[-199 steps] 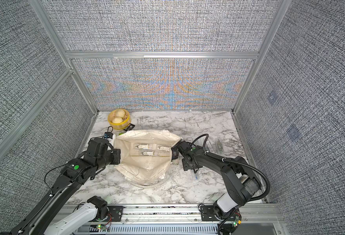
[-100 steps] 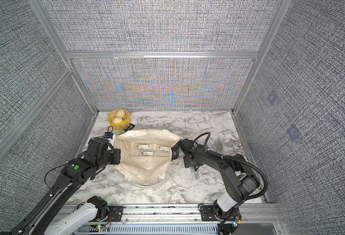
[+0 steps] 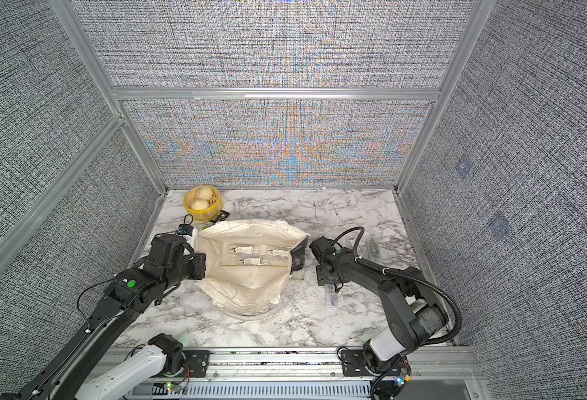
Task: Take out the compass set from the canvas bag
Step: Adjust the compass set at the center of the board.
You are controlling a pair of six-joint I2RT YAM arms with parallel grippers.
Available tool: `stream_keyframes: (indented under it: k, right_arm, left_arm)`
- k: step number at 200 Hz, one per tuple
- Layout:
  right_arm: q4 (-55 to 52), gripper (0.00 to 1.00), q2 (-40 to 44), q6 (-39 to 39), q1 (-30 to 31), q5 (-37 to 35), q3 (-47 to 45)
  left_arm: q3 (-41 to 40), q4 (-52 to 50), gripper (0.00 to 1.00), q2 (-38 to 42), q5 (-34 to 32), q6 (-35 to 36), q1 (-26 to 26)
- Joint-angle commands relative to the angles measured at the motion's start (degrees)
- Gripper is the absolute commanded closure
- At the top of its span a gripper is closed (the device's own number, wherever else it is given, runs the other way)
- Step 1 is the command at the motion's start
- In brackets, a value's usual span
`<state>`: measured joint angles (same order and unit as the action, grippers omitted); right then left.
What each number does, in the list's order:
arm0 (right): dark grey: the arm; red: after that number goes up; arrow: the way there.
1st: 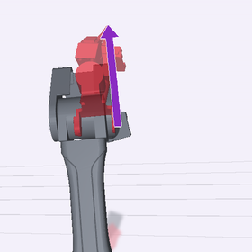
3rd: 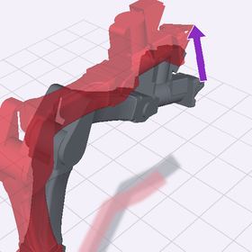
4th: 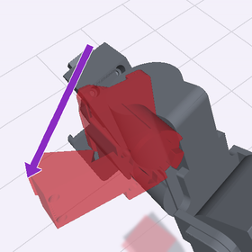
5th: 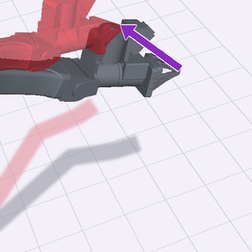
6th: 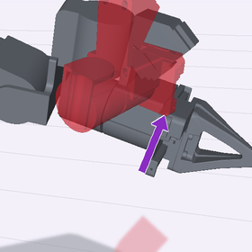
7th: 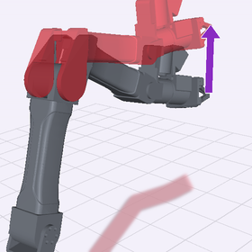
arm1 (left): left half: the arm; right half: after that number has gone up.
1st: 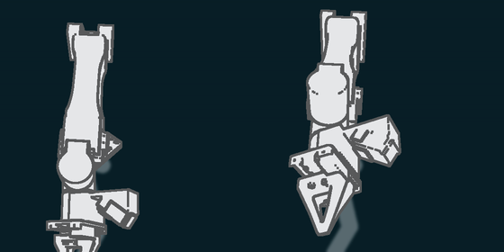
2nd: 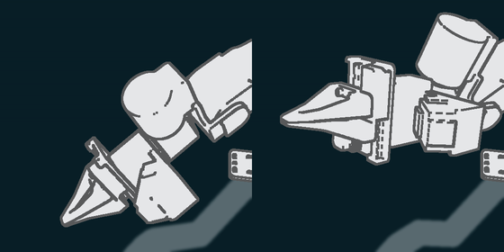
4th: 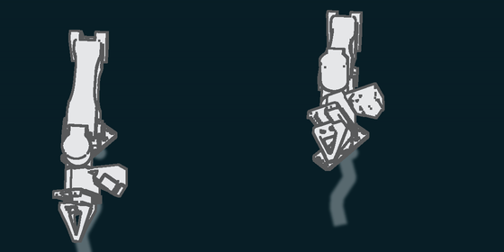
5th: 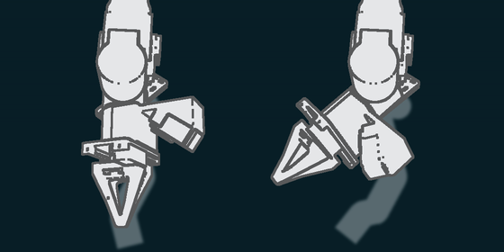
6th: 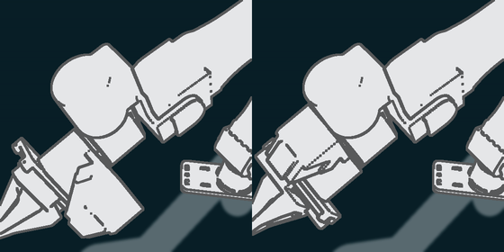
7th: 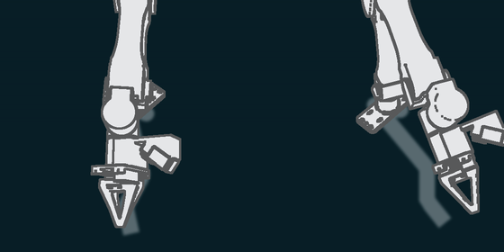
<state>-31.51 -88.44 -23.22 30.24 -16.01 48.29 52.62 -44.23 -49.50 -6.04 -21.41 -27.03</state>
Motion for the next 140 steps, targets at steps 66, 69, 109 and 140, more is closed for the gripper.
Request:
stream_keyframes:
  k: [66,69,109,140]
  right_arm:
    - [-1.7,0.33,3.8,0.2,-1.0,0.1,2.4]
    - [-1.9,0.33,4.0,0.2,-1.0,0.1,2.6]
    - [-2.2,0.33,7.4,0.6,-1.3,0.6,2.2]
    - [-5.4,0.34,13.0,3.5,-1.3,3.7,5.1]
  left_arm:
    - [0.5,0.5,1.0,0.2,-1.1,0.1,0.1]
    - [0.5,0.6,1.0,0.3,-1.0,0.1,0.0]
    - [0.2,1.1,1.0,0.3,-0.6,0.1,0.0]
    - [0.3,1.0,1.0,-0.4,-0.6,0.2,0.0]
